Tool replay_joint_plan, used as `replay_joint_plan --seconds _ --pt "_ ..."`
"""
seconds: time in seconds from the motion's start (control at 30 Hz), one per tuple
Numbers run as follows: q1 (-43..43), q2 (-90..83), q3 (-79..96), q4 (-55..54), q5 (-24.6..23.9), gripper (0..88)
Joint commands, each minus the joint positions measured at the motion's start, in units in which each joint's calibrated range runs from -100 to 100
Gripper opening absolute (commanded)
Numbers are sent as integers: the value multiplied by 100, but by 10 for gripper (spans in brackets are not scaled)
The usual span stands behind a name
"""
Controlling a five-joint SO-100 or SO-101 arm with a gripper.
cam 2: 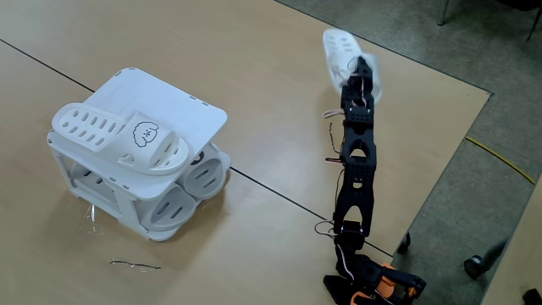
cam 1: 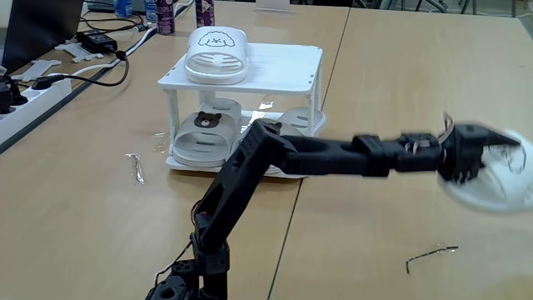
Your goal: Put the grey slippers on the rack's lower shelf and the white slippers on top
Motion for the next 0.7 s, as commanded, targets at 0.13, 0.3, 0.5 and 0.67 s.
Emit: replay_joint_plan --seconds 0.13,0.3,0.5,0.67 --pt "51 -2909 -579 2052 42 8" --pt "-138 -3684 -516 2941 42 8" --pt "-944 -4113 -507 3294 42 8" --pt "-1996 -4113 -507 3294 42 8"
